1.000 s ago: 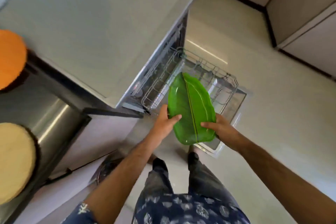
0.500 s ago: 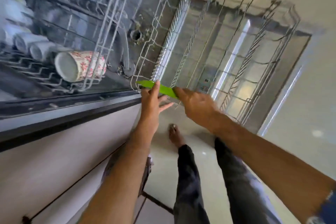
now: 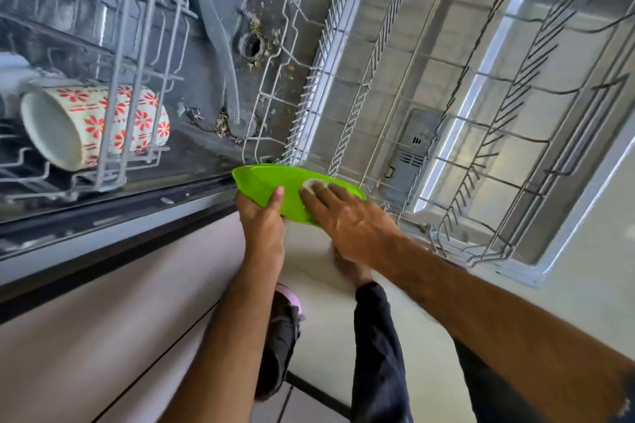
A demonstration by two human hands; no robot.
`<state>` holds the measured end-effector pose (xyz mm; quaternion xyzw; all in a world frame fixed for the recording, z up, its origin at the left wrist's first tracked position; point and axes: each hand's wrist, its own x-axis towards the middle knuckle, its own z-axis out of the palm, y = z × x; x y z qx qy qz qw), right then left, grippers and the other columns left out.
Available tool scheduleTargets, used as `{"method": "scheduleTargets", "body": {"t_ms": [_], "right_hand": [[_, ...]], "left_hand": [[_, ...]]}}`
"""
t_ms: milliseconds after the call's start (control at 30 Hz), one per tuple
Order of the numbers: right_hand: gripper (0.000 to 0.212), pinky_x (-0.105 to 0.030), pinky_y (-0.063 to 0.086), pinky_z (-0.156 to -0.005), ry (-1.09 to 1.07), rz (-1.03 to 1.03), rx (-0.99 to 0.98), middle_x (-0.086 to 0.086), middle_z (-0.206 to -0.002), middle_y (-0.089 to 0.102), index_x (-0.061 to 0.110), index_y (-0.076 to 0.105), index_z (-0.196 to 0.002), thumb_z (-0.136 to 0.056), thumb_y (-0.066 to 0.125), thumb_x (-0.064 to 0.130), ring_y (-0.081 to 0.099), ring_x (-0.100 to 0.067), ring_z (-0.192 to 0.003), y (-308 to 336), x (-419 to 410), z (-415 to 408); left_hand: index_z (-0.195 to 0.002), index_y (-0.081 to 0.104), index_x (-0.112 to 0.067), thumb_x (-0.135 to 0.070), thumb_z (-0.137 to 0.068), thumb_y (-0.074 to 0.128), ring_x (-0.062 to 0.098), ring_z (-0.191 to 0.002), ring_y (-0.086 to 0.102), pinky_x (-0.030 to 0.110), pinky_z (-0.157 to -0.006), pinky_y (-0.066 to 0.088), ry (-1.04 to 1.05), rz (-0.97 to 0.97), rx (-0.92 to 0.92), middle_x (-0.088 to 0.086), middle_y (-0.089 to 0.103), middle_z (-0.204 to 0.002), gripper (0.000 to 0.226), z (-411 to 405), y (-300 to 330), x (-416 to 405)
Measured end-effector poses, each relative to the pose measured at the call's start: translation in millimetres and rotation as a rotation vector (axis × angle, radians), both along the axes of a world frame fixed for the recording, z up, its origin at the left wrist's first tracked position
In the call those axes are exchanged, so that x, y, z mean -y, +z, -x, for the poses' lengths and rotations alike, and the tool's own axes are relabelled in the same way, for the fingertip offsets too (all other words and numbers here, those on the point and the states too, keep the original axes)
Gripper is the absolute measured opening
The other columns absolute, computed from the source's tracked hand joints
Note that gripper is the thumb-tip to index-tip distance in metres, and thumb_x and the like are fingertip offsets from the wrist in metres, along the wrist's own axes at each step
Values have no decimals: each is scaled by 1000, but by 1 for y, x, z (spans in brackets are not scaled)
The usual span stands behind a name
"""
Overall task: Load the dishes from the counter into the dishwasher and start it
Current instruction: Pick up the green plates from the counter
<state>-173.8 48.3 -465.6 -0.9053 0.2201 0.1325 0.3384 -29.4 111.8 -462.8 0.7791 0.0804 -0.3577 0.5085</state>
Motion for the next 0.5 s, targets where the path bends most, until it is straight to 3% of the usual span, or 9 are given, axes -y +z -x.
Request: {"method": "scheduleTargets", "body": {"t_ms": [100,300,433,500], "right_hand": [[72,-49,57,-83,-8,9,-9,-19,-148,42,4,29,-151,-83,52,8,49,-39,-128,-4,1,-5],[76,-43,59,-72,-13,68,-14,-16,-142,49,4,35,-149,-80,65,12,56,-36,-120,0,-2,-13],[67,-47,59,-77,-5,60,-24,-21,-146,45,3,33,-150,-84,42,10,53,-40,-126,-12,-10,-8],[67,-47,60,-75,-13,58,-26,-21,-147,45,2,32,-151,-85,38,10,53,-40,-126,-20,-10,-6]], "left_hand": [[-140,37,1,7,-92,60,29,-103,62,32,-64,58,-36,10,14,19,58,-122,53,-6,-10,3],[-153,22,-14,7,-93,60,37,-120,59,38,-69,60,-42,-38,15,20,51,-142,74,-17,-15,-1],[-153,22,-14,9,-92,60,33,-117,60,53,-86,55,-106,-65,25,21,50,-143,75,-16,-16,2],[-152,25,-19,-6,-87,70,27,-116,62,59,-93,52,-155,-139,68,15,54,-140,80,-16,-19,8]]}}
